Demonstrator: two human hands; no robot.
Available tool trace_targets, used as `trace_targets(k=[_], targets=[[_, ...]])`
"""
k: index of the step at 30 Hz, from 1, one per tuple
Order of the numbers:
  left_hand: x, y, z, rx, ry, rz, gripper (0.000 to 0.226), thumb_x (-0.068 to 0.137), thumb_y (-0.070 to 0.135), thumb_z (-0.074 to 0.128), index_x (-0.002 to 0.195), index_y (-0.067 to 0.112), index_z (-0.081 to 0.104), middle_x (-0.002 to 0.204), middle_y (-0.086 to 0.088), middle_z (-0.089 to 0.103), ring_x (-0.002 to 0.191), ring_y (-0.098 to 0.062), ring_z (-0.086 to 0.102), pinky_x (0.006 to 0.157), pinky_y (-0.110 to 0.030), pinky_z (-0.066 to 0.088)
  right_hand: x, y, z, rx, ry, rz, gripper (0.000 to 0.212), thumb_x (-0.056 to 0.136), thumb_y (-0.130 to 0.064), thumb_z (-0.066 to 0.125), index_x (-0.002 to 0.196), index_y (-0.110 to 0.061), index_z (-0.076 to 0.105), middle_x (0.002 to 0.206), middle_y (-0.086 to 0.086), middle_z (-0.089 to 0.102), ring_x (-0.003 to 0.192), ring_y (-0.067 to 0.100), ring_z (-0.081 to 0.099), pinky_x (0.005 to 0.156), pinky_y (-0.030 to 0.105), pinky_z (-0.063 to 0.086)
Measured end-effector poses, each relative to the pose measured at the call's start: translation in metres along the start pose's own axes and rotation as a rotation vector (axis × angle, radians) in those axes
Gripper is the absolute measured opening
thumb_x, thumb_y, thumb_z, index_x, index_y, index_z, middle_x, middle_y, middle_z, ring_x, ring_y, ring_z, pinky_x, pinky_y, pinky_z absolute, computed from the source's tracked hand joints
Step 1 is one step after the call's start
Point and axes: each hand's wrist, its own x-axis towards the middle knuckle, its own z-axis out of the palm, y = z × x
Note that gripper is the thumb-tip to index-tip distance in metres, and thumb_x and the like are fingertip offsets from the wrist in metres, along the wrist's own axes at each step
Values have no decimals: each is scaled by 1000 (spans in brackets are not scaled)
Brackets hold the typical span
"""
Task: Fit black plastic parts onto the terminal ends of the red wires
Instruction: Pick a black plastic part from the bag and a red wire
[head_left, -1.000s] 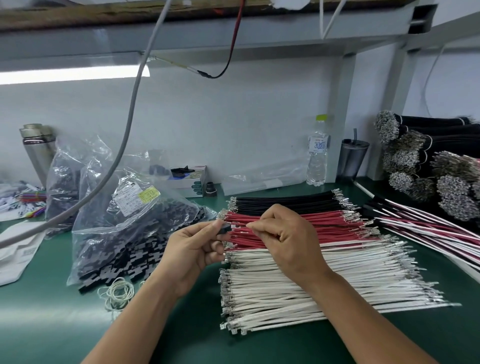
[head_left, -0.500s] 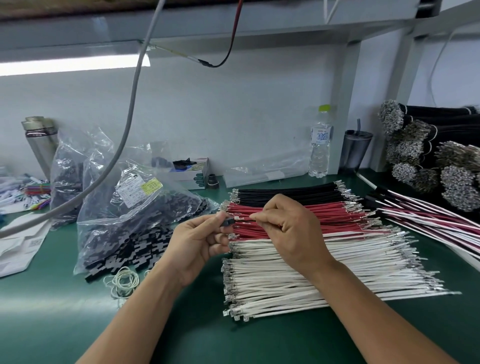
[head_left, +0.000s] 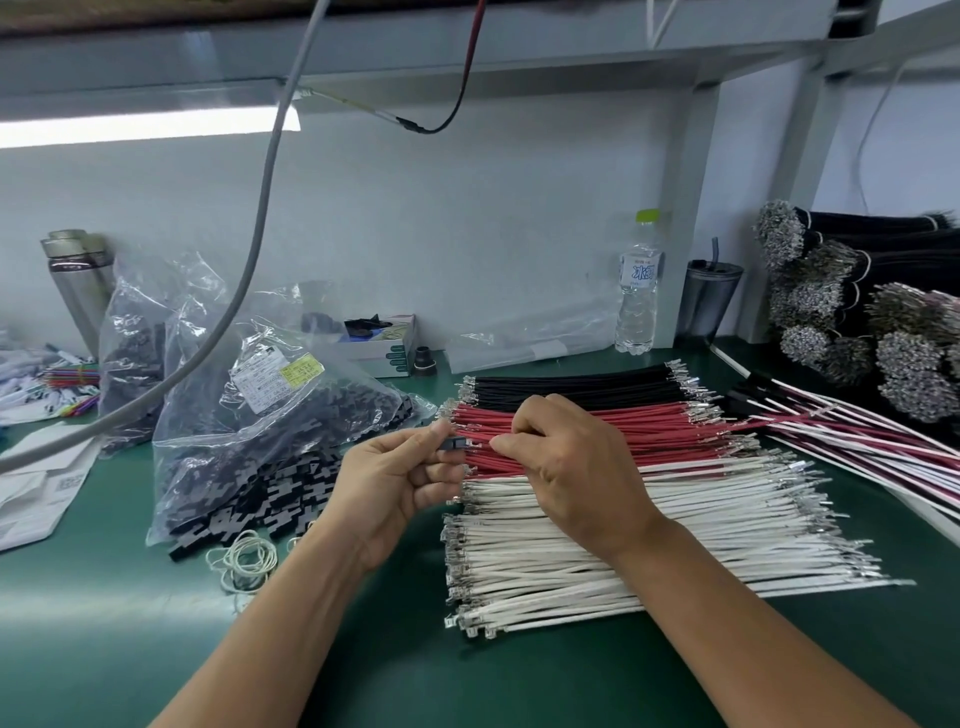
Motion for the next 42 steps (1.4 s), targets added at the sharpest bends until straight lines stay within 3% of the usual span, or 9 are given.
trace_targets(k=[3, 14, 17, 21, 26, 33, 37, 40, 42], targets=[[1, 1, 1, 24, 45, 21, 24, 71, 23, 84, 85, 3, 82, 83, -20, 75, 59, -19, 71, 53, -25, 60, 2, -3, 3, -17, 25, 10, 19, 84, 6, 72, 91, -11, 75, 81, -1, 55, 76, 17, 48, 47, 34, 45], [-2, -1, 2, -18, 4, -67, 21, 79, 22, 79, 87, 3, 80, 82, -19, 74, 60, -19, 71, 53, -25, 60, 0, -8, 14, 319, 77, 166, 13, 92, -12, 71, 103, -12, 79, 83, -1, 58, 76, 17, 57, 64, 36, 52], [-5, -1, 6, 171, 34, 82, 25, 75, 20, 83, 97, 10, 81, 97, -19, 78, 71, -24, 75, 58, -29, 61, 0, -5, 13, 342, 43, 241, 12, 93, -15, 70, 102, -14, 78, 87, -4, 60, 80, 13, 60, 69, 35, 54], [-7, 0, 8, 450, 7, 279, 20, 73, 16, 85, 93, 17, 83, 79, -17, 77, 60, -21, 72, 57, -26, 60, -2, 5, 9, 380, 10, 338, 6, 91, -20, 73, 95, -18, 77, 88, -9, 61, 82, 7, 59, 73, 31, 52], [-7, 1, 0, 583, -21, 277, 9, 83, 9, 82, 86, 17, 81, 75, -17, 76, 50, -23, 68, 50, -27, 58, -1, -1, 8, 379, -64, 275, 7, 92, -19, 71, 90, -14, 75, 88, -7, 62, 83, 11, 59, 75, 33, 50], [-5, 0, 0, 626, -54, 314, 9, 86, 12, 81, 88, 20, 81, 76, -11, 77, 55, -24, 70, 48, -22, 50, -1, -1, 3, 378, -59, 259, 6, 92, -22, 71, 90, -19, 76, 86, -11, 62, 81, 8, 59, 71, 29, 49], [-1, -4, 5, 610, -41, 321, 7, 86, 12, 81, 86, 19, 81, 76, -11, 77, 49, -16, 64, 43, -16, 43, 1, 7, -8, 123, -34, 265, 6, 89, -36, 73, 89, -31, 76, 83, -17, 62, 82, 3, 52, 63, 25, 44], [0, -6, 3, 581, -35, 317, 4, 87, 13, 81, 86, 17, 80, 71, -10, 75, 50, -14, 63, 44, -16, 44, 0, 6, -18, 83, 32, 204, 10, 82, -40, 76, 88, -33, 72, 85, -20, 55, 85, 3, 46, 67, 19, 38], [0, -7, -1, 552, -26, 307, 5, 85, 11, 82, 86, 16, 80, 67, -10, 73, 50, -13, 63, 45, -16, 45, -7, 1, -18, 204, -141, 214, 16, 78, -51, 73, 83, -36, 71, 82, -22, 55, 83, -1, 49, 69, 20, 40]])
